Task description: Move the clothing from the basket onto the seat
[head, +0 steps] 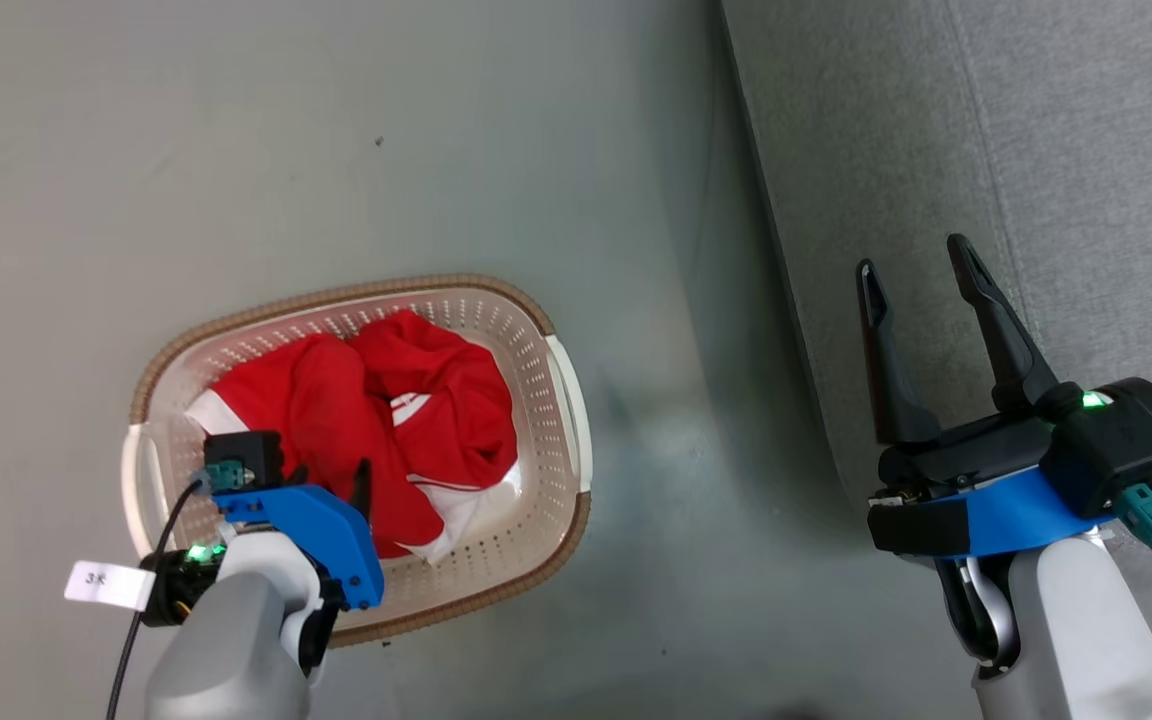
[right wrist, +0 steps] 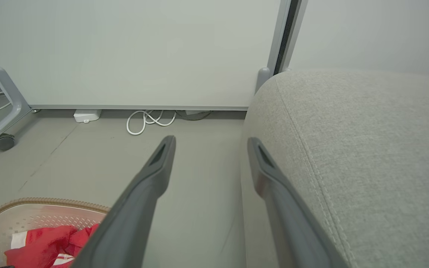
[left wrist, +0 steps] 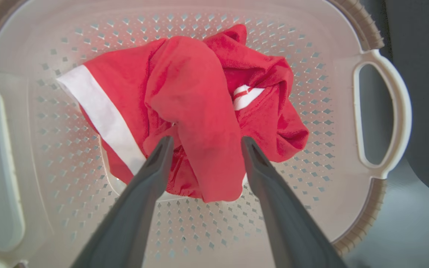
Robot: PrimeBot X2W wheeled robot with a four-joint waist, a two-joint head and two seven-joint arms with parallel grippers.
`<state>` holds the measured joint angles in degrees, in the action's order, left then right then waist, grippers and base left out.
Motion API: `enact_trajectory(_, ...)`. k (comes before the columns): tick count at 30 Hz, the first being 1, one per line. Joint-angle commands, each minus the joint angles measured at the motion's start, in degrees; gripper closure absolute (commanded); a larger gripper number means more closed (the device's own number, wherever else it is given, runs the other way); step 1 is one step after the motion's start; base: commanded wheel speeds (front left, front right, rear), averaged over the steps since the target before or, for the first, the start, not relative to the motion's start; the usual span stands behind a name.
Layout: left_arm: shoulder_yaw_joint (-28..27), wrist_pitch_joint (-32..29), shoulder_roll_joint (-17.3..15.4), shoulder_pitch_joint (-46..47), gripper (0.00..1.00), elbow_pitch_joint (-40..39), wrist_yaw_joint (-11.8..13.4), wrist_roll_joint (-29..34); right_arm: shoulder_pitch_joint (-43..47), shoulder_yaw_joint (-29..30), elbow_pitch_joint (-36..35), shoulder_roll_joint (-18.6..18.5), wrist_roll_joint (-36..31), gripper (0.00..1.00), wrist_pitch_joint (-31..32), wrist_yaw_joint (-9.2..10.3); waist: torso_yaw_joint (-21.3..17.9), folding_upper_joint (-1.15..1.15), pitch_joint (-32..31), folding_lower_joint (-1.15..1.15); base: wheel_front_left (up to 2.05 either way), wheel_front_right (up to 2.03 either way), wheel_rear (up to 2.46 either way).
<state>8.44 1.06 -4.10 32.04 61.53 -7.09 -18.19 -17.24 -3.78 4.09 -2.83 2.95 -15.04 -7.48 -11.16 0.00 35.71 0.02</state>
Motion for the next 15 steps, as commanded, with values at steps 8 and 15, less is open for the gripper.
enact_trajectory(8,0.08,0.25,-0.95,5.33,0.0,3.93,-0.36,-1.67,-1.92,-0.78,-1.19,-0.1,1.38,0.0,-0.22,-0.03,-1.2,0.0,5.86,-0.02,0.0,0.0,0.0)
enact_trajectory(15,0.95,1.01,-1.43,9.36,0.0,5.93,-0.48,-3.3,-3.3,-1.59,-1.99,-0.1,2.15,0.0,-0.22,-0.03,-1.96,0.0,9.86,-0.02,0.0,0.0,0.0)
